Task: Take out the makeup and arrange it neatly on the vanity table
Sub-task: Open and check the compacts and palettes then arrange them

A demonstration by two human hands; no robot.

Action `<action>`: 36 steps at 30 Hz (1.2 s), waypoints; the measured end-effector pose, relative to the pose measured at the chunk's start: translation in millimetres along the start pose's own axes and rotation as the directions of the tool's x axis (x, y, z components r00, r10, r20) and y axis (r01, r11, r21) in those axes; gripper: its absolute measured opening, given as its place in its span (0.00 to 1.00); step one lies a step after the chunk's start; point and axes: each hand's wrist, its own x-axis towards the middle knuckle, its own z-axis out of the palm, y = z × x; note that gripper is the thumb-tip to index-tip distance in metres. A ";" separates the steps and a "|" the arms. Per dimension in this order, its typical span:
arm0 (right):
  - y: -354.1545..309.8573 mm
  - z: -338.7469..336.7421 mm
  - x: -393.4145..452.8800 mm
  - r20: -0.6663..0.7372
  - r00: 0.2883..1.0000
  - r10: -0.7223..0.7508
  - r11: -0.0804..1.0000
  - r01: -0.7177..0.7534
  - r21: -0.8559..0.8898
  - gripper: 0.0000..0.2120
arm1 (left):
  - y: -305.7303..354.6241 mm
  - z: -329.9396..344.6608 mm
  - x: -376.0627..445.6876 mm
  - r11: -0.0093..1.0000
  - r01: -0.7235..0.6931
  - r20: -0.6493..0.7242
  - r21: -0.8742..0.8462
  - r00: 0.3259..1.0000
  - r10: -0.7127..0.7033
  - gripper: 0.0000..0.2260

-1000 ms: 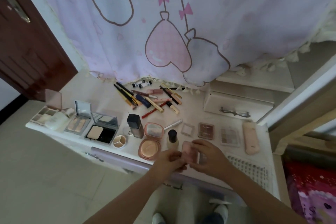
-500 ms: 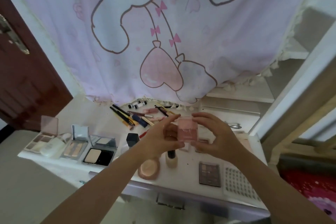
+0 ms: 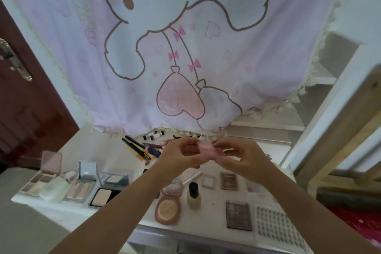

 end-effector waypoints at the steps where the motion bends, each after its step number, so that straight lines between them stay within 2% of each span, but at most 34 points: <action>1: -1.4 -0.5 1.2 0.012 1.000 0.016 1.000 -0.016 -0.003 0.11 | 1.1 1.3 0.3 1.000 -0.003 -0.007 -0.008 1.000 0.003 0.13; 5: -8.8 1.2 5.9 0.019 1.000 0.002 0.999 -0.001 -0.036 0.08 | 6.3 3.5 -0.6 0.999 -0.030 -0.043 -0.012 0.999 0.029 0.11; 9: -12.2 2.2 10.9 -0.001 0.999 -0.039 0.998 0.039 -0.056 0.11 | 8.5 -1.1 -0.7 0.999 -0.051 -0.047 0.018 0.998 0.052 0.13; 13: -11.2 -3.5 18.3 -0.003 1.000 0.020 1.000 -0.020 -0.010 0.12 | 9.5 -1.6 -1.6 0.998 -0.061 -0.044 0.002 0.997 0.061 0.16; 16: -11.3 -5.5 22.0 0.016 0.999 0.050 0.999 -0.050 -0.012 0.08 | 10.8 -3.2 0.0 0.998 -0.059 -0.017 -0.021 0.998 0.058 0.15; 19: -7.1 -3.9 26.3 -0.009 0.984 0.176 0.971 -0.173 0.163 0.07 | 8.0 -6.9 2.1 0.998 -0.018 0.029 -0.066 0.999 0.020 0.18; 22: 0.3 -1.5 30.8 -0.027 0.945 0.325 0.883 -0.293 0.368 0.12 | -0.4 -10.5 3.9 0.994 0.043 0.065 -0.098 0.997 -0.037 0.21; 24: 7.8 -0.7 32.1 -0.054 0.910 0.410 0.840 -0.355 0.410 0.16 | -8.0 -11.6 4.5 0.993 0.083 0.070 -0.087 0.995 -0.077 0.23; 29: 38.6 4.2 26.7 -0.037 0.824 0.566 0.776 -0.517 0.363 0.21 | -35.9 -3.2 0.9 0.987 0.158 0.003 0.025 0.987 -0.158 0.25; 36: 97.8 31.4 -0.5 0.021 0.755 0.655 0.741 -0.648 0.175 0.19 | -103.4 30.7 -23.5 0.914 0.325 -0.056 0.241 0.945 -0.321 0.23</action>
